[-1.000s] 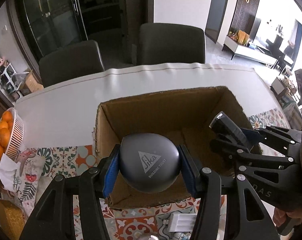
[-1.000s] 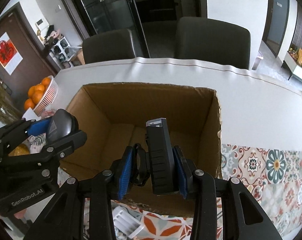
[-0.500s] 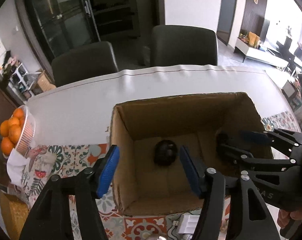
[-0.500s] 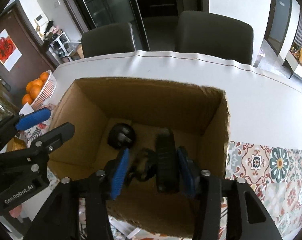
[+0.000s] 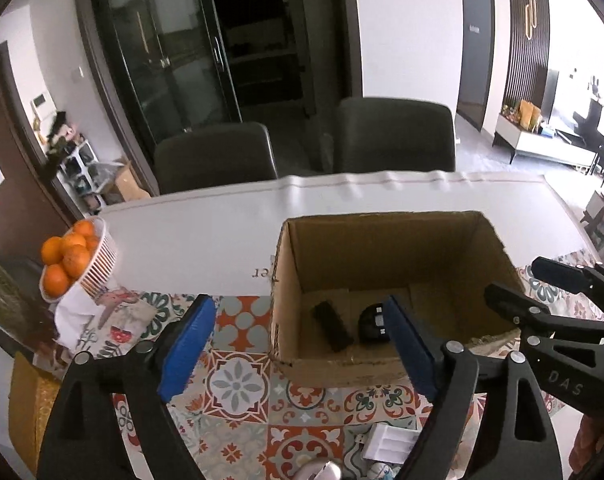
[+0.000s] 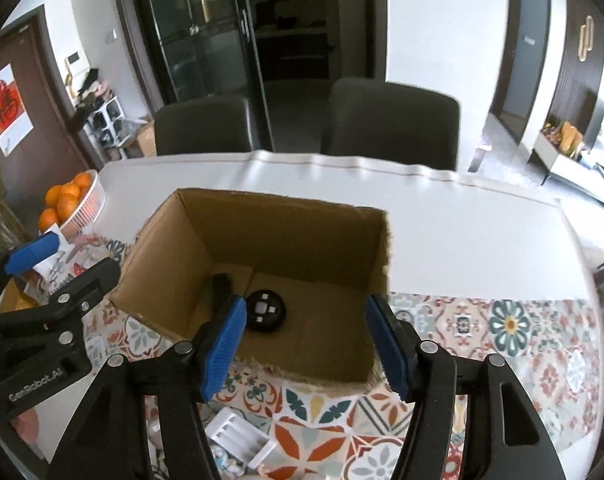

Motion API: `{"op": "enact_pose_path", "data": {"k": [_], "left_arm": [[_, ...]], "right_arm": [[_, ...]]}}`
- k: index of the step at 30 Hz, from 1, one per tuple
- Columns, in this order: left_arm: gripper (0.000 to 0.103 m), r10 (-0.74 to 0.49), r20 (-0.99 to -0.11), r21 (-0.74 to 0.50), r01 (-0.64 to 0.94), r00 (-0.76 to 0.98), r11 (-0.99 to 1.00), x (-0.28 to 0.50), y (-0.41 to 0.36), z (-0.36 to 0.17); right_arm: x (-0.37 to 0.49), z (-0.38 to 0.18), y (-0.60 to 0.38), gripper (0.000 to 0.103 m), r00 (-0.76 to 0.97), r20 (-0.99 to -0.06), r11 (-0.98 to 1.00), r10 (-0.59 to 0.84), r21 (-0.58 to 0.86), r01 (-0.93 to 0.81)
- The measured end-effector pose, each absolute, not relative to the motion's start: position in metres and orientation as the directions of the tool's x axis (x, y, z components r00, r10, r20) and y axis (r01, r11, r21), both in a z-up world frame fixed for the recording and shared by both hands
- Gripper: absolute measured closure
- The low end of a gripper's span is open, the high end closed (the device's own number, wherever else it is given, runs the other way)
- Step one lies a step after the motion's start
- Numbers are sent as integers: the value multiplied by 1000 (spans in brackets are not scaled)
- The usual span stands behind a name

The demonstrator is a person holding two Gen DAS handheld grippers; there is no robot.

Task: Organize rigid objects
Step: 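Withdraw both tools from the box back toward the items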

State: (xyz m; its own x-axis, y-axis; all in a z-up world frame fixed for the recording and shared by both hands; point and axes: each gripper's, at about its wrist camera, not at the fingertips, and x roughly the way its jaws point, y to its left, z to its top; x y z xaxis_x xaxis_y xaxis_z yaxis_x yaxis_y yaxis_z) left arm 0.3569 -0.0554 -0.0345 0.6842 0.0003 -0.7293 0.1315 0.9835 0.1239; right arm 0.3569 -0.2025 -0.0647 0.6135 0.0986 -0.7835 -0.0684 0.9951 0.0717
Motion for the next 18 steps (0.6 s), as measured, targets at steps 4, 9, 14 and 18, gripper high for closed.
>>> {"op": "enact_pose_path", "data": {"k": [4,9,14,18], "left_arm": [[9,21,-695,147,114,719,983,338,-57,-25],[6,28,-667,159,105,745,982,316,-61,-20],[6,14,-671,138,106,741,985,300,-61,-21],[6,1,-684,114,106,730,988,289,-59,-25]], "right_arm": [[338,-52,-208,37,644,-760,997,83,62,-55],[315,-45,-214,37,665,-743,997,75,57,-49],[297,-45,-215,37,678,-732,998,65,44,-48],[282,-46,-216,37,684,-727,998,57,35,-47]]}}
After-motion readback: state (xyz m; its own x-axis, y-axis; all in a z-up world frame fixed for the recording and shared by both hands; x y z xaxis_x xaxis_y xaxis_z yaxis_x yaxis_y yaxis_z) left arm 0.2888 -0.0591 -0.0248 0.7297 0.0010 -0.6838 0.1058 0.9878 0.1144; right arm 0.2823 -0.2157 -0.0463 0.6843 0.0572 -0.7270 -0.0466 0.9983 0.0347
